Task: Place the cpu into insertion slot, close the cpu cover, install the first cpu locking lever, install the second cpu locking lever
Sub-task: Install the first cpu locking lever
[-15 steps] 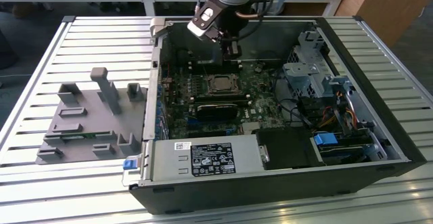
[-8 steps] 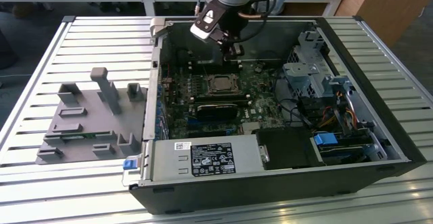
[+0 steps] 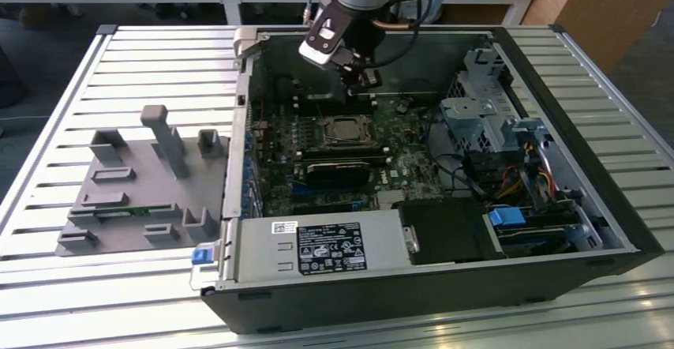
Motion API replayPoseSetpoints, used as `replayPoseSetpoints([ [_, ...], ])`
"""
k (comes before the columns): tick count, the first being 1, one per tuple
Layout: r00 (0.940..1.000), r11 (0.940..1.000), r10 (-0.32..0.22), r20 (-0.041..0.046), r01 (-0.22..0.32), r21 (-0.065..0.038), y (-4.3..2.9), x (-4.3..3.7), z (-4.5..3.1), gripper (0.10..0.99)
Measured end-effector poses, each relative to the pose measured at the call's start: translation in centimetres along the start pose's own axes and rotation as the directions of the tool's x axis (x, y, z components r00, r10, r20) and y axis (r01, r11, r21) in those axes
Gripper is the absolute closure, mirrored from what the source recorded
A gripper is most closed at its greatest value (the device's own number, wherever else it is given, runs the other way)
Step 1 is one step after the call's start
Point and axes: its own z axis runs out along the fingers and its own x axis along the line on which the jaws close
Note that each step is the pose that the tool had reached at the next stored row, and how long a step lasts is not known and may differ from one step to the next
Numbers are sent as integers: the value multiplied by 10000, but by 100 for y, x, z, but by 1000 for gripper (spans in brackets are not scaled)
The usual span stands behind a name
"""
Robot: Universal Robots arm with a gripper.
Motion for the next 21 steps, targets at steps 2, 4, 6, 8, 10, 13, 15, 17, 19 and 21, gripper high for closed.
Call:
replayPoseSetpoints([
  [2,9994,9994,-359,-7,359,12,0,0,3,980],
  [4,9974,9974,-718,-14,718,24,0,0,4,980],
  [6,9941,9941,-1087,-22,1087,36,0,0,4,980],
  [8,9895,9895,-1443,-31,1444,47,0,0,4,980],
  [10,9839,9839,-1785,-39,1785,57,0,0,4,980],
  [13,9749,9749,-2225,-50,2225,71,0,0,4,980],
  [15,9681,9681,-2504,-57,2504,79,0,0,4,980],
  [17,9612,9612,-2757,-65,2757,86,0,0,4,980],
  [19,9537,9537,-3007,-71,3007,93,0,0,4,980],
  [21,9486,9486,-3163,-76,3164,98,0,0,4,980],
])
